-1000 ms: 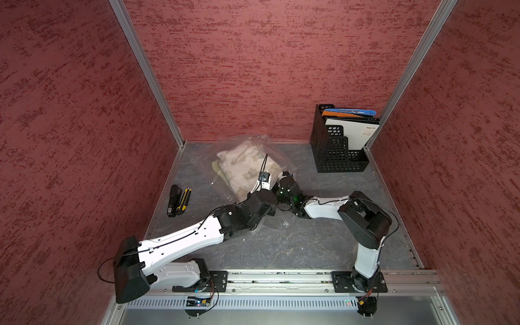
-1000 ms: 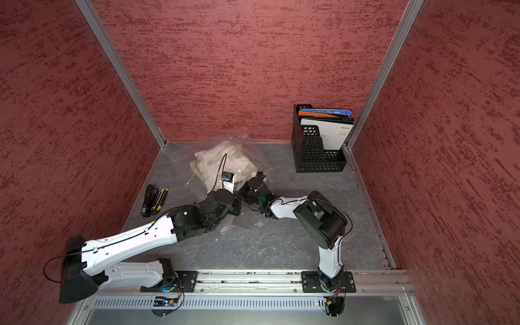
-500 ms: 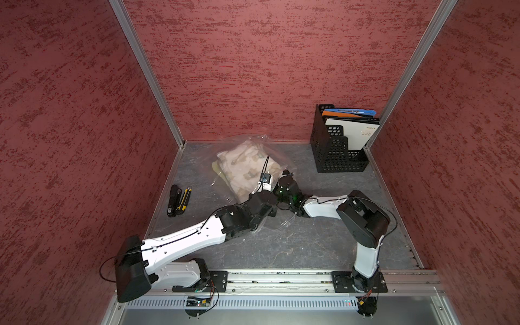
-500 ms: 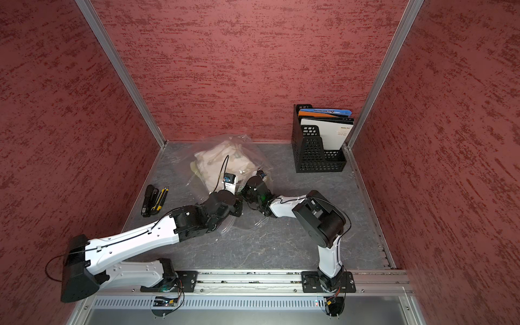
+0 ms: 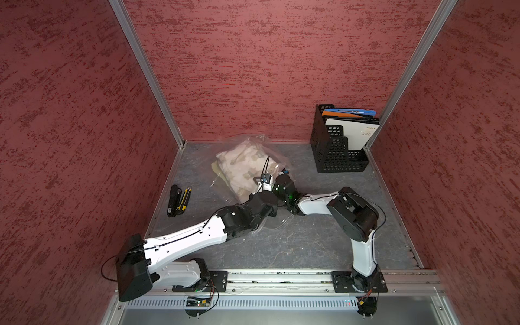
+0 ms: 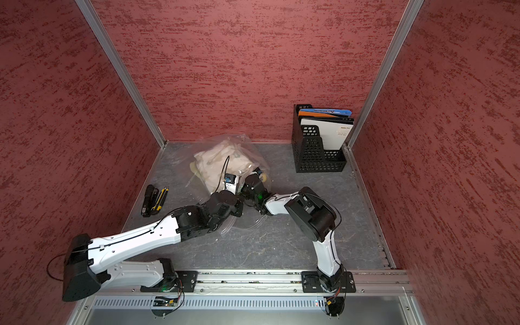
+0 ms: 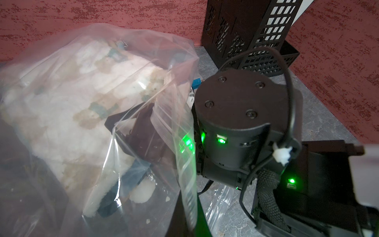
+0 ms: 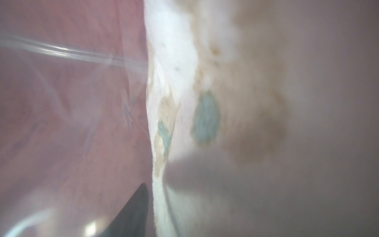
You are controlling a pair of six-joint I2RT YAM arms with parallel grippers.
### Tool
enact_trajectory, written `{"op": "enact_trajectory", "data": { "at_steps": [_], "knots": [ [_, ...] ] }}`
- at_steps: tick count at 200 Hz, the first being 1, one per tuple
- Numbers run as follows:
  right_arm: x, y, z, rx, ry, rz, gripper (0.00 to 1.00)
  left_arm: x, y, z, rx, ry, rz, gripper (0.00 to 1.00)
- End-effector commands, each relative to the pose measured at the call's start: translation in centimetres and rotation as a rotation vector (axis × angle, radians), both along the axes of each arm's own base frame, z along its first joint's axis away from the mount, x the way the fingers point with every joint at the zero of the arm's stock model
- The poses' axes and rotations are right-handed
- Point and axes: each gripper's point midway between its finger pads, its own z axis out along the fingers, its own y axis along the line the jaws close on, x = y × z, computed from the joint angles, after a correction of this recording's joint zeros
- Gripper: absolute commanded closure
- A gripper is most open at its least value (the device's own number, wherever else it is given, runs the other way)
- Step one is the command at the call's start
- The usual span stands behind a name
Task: Take the blanket out of the vacuum bag
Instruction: Take out the blanket from the vacuum bag.
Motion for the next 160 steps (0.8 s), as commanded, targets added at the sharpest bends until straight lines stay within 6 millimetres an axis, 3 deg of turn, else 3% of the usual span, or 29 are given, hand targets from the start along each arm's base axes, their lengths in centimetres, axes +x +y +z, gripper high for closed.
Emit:
{"op": "enact_trajectory", "data": {
  "at_steps": [1,27,46,93,160],
  "knots": [
    [1.2,0.4,0.9,0.021,-0.043,-0.008,0.62,-0.3,-0.7,0.2,-0.036,0.003,-0.020,1.00],
    [1.2,1.2,1.2,0.038,-0.036,0.027,0.91,-0.2,-0.4,0.2,-0.040,0.007,-0.004,1.00],
    [0.9,1.6,1.7,0.061,-0.035,0.051,1.00,-0.3,-0.4,1.0,-0.086,0.011,-0.002,1.00],
    [-0.7,1.3,4.2,0.113,-0.053,0.096,1.00,0.7,1.3,1.2,-0.087,-0.020,0.084,1.00],
    [-3.7,-0.1,6.3,0.160,-0.069,0.142,1.00,2.3,3.6,1.4,-0.165,-0.101,0.208,1.00]
  ]
}}
